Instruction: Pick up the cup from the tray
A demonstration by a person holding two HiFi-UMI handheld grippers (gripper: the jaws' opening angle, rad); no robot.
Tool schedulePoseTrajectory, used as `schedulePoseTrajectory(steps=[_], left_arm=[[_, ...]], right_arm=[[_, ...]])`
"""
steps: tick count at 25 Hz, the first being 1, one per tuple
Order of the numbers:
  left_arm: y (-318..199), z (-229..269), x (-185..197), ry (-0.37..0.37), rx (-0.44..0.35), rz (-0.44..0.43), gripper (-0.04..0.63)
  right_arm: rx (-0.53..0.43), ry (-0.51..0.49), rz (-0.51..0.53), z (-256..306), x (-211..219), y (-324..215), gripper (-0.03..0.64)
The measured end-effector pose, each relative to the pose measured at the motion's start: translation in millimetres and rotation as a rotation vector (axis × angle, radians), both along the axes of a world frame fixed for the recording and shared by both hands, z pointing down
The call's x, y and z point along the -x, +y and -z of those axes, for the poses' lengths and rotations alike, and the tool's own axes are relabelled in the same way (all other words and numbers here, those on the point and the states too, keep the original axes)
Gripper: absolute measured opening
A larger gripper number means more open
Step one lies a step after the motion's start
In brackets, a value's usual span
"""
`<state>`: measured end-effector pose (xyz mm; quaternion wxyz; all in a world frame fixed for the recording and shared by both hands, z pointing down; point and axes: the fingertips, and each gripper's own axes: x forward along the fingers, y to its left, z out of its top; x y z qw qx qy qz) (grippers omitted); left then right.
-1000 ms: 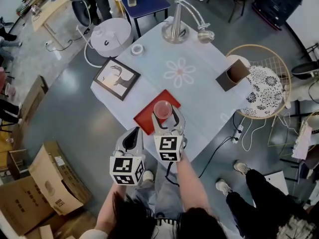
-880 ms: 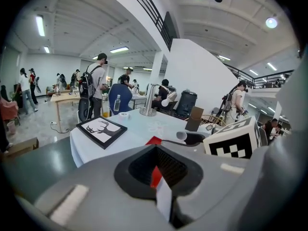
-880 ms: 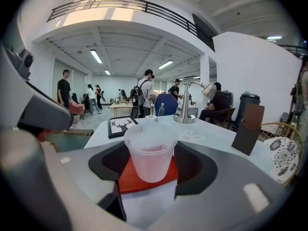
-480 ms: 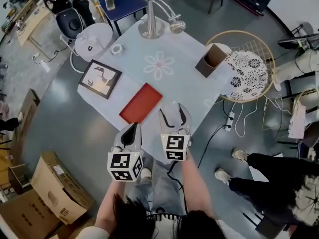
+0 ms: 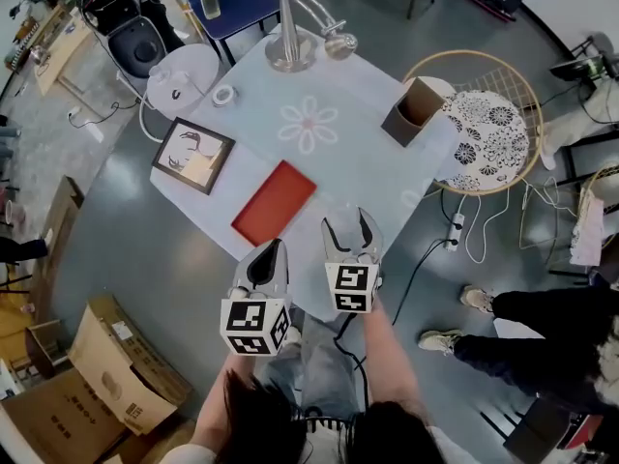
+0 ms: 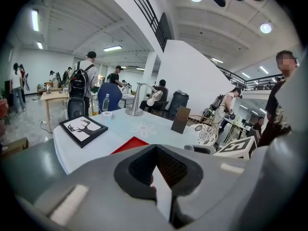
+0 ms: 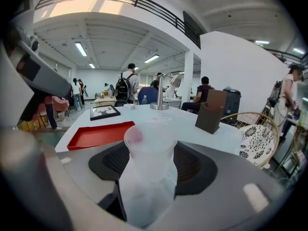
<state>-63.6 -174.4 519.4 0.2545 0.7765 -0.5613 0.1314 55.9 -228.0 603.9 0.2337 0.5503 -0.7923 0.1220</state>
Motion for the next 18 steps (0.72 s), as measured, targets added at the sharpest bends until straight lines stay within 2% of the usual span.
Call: schedulePoseTrajectory(steps=[3, 8, 15, 18], left_arm=[[-2, -1, 2, -0.006, 0.005, -0.003, 0.0], [-6, 1, 10, -0.009, -0.017, 0.049, 0.0], [-3, -3, 14, -0.02, 0.001, 0.059, 0.0], [-1, 0, 11, -0.017, 0.0, 0.045, 0.0]], right_arm=[[0.019, -0.02, -0.021, -11, 2, 2, 0.314], [-0.024, -0.016, -0.023, -12, 0, 1, 0.321], [-0.03, 0.024, -0.036, -15, 0, 3, 0.327], [-0.01, 0.014, -0.042, -16, -2, 8, 0.366]])
